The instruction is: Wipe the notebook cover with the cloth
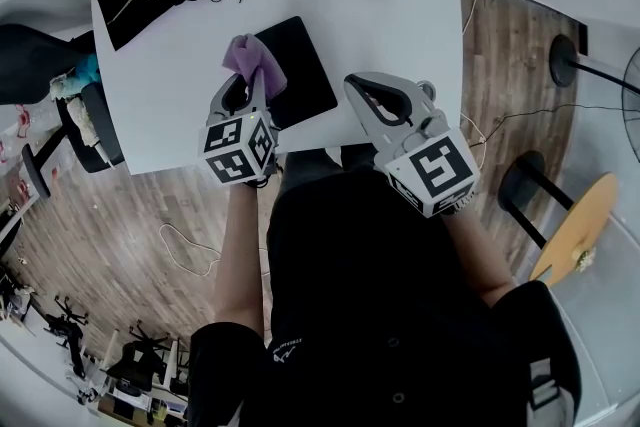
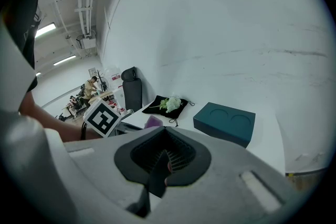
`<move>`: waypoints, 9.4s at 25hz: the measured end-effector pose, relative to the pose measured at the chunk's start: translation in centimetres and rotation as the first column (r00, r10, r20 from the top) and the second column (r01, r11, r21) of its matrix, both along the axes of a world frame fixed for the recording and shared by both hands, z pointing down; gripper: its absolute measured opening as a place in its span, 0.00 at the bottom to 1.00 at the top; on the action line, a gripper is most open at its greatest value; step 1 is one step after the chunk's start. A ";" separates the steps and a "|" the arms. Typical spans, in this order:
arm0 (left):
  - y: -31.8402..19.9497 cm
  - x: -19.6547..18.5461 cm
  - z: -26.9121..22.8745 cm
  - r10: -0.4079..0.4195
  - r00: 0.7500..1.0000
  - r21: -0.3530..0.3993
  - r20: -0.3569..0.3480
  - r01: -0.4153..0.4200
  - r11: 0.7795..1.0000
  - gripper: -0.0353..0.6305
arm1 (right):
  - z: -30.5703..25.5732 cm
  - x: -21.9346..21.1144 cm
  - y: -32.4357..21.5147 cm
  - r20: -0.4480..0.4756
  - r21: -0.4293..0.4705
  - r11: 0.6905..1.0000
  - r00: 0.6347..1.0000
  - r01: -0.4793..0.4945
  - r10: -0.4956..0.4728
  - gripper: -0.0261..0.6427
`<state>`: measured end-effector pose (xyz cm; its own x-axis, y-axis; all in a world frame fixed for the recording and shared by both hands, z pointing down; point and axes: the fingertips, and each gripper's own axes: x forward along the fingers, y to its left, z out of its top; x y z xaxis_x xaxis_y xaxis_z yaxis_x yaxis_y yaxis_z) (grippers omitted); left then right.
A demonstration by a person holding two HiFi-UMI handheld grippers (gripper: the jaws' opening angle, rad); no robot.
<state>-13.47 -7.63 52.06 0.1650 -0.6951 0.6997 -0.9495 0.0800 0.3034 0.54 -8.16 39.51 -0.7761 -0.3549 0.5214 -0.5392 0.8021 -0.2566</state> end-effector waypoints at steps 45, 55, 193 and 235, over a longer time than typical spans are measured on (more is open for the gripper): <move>-1.0 7.7 7.4 0.194 0.980 -0.152 -0.039 -0.198 0.968 0.16 | 1.3 2.0 -2.0 -0.034 -0.024 0.998 0.997 -0.063 0.062 0.04; -0.5 6.8 7.5 0.183 0.983 -0.155 -0.025 -0.185 0.970 0.16 | 1.3 1.3 -1.5 -0.035 -0.019 0.999 0.999 -0.038 0.037 0.04; 5.7 13.0 7.4 0.139 0.987 -0.151 -0.079 -0.150 0.977 0.16 | 1.1 5.9 4.6 -0.018 0.003 1.000 1.000 0.025 -0.025 0.04; 9.4 7.0 7.7 0.128 0.989 -0.170 -0.079 -0.139 0.975 0.16 | 1.4 -0.5 7.1 -0.048 -0.012 0.999 0.998 0.050 -0.051 0.04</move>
<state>-6.48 1.80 59.74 0.2987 -0.5314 0.7927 -0.9332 0.0114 0.3593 0.01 -1.10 40.90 -0.7666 -0.3097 0.5625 -0.5099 0.8260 -0.2402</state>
